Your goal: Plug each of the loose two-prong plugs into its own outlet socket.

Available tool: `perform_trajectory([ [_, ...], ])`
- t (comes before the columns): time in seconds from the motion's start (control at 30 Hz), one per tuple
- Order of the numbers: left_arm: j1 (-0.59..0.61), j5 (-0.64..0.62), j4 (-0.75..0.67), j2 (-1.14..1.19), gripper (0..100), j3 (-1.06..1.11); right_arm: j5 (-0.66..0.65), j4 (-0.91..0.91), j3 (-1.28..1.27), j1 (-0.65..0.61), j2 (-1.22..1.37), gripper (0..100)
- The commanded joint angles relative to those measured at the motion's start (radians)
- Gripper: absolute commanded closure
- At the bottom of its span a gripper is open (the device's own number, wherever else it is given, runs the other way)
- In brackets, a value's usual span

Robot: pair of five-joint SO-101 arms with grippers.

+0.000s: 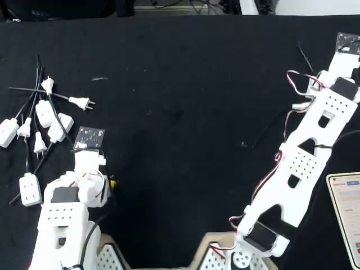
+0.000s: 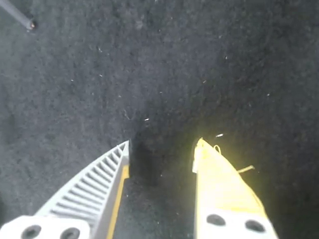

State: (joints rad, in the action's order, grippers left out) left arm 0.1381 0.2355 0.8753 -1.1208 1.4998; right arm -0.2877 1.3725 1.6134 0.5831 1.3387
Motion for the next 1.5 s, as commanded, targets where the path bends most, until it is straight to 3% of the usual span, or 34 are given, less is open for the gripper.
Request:
perform_trajectory([
  [0.0, 0.008, -0.011, -0.012, -0.008, 78, -0.012, 0.008, -0.005, 0.056, 0.006, -0.117, 63.1],
  [0.27, 0.008, -0.011, -0.012, -0.008, 78, -0.012, 0.009, 0.176, 0.056, -0.068, -0.349, 73.6],
  [0.5, 0.008, -0.014, -0.012, -0.008, 78, -0.01, 0.009, 0.385, 0.056, -0.181, -0.519, 88.7],
  [0.7, 0.008, -0.015, -0.012, -0.008, 78, -0.01, 0.074, 0.397, -0.059, -0.224, -0.65, 91.3],
  [1.0, 0.007, -0.012, -0.012, -0.008, 78, -0.012, 0.138, 0.382, -0.805, -0.325, -1.136, 91.3],
  [1.47, 0.008, -0.018, -0.012, -0.008, 78, -0.013, 0.135, -0.1, -1.863, -0.781, -1.557, 91.3],
])
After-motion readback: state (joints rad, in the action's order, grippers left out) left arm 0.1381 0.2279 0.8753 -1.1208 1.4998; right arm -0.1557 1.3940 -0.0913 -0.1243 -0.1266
